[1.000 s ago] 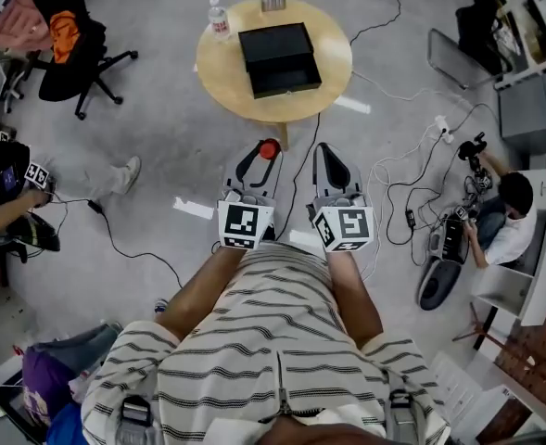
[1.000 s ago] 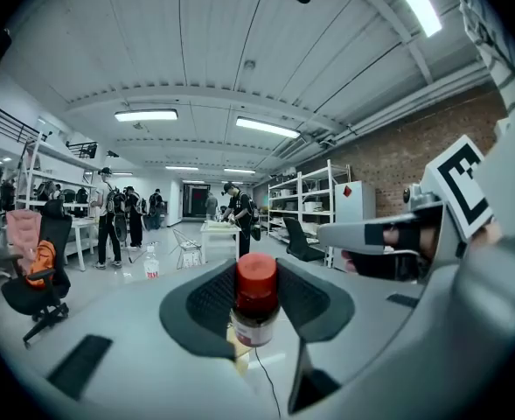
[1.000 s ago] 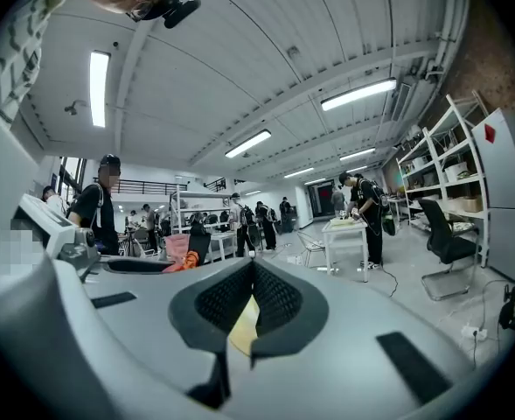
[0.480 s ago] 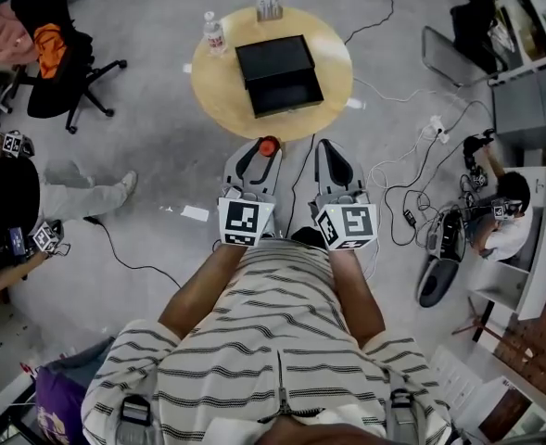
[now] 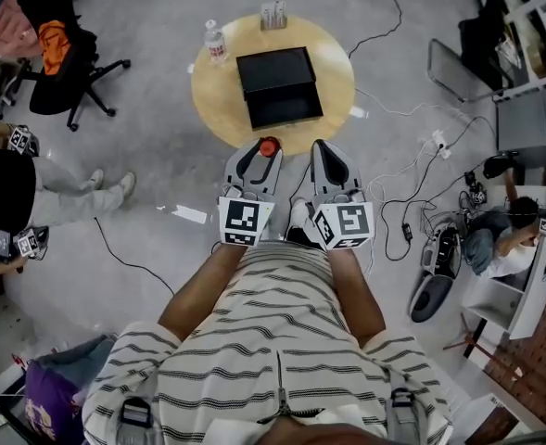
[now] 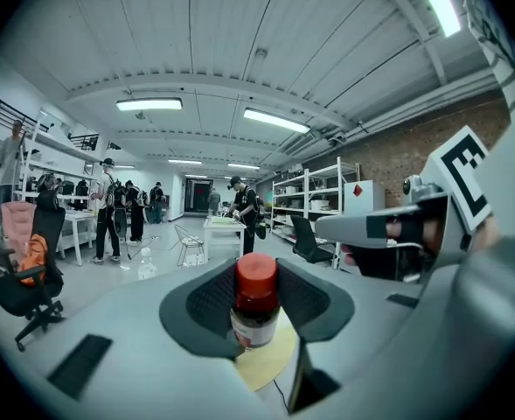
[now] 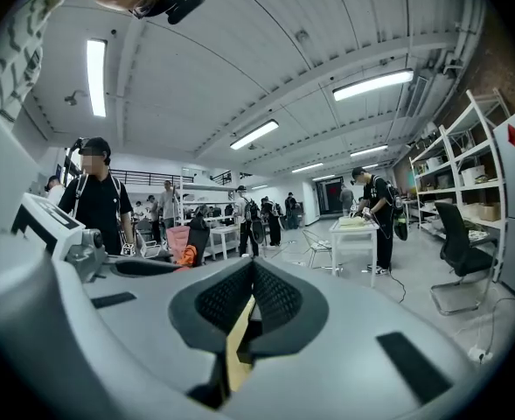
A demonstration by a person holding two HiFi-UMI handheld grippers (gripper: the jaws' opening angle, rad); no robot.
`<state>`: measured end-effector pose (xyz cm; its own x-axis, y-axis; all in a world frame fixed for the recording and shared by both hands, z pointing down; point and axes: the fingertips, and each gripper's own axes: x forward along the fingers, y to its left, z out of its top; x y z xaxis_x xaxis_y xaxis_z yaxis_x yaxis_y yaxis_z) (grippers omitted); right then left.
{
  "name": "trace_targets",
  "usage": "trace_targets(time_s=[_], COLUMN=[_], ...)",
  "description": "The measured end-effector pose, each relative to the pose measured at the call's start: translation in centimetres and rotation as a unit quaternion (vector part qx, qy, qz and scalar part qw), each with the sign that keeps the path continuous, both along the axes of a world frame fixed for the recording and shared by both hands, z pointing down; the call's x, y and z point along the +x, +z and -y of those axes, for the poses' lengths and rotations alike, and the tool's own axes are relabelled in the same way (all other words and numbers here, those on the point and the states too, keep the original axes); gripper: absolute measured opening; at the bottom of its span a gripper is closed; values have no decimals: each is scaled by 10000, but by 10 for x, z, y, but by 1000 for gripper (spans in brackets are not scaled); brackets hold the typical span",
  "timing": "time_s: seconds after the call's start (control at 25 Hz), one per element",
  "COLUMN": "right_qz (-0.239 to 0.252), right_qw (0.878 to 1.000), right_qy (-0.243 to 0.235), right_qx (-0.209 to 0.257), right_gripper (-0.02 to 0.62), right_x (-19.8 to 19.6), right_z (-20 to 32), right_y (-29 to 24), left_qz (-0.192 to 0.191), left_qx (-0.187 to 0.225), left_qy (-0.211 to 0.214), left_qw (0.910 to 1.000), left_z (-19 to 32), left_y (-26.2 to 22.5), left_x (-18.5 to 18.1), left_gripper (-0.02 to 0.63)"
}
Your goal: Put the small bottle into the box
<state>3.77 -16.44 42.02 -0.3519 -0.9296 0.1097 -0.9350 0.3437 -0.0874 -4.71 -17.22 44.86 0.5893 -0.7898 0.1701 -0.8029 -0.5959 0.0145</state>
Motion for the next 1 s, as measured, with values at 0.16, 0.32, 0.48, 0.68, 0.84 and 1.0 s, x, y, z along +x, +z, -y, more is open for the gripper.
trace_targets(time_s=[0.16,0.32,0.48,0.68,0.84,1.0], right_qz=[-60,1,4,1,38,74], right_qw=[9998,9996,9989,9984,9981,9977], right_qy=[-175,-264,-465,-554,-589,-619], right_qx=[-32,-71,-82,-111,-200,-279], right_gripper=[18,18,18,18,18,18], right_x=[12,27,32,38,45,48], right_z=[14,27,36,46,53,58], right_y=[5,9,13,17,25,31], left_qz=[31,79,164,165,521,533], left_qx=[-21,-110,-136,-196,-133,-237], left_qy=[-108,-244,-286,-378,-375,-353], left_qw=[9999,9996,9994,9990,9978,9977], left_z=[16,29,42,55,67,80], left_y=[4,10,17,22,35,46], left_x=[13,23,31,37,44,48], left_gripper=[150,150,150,150,150,150])
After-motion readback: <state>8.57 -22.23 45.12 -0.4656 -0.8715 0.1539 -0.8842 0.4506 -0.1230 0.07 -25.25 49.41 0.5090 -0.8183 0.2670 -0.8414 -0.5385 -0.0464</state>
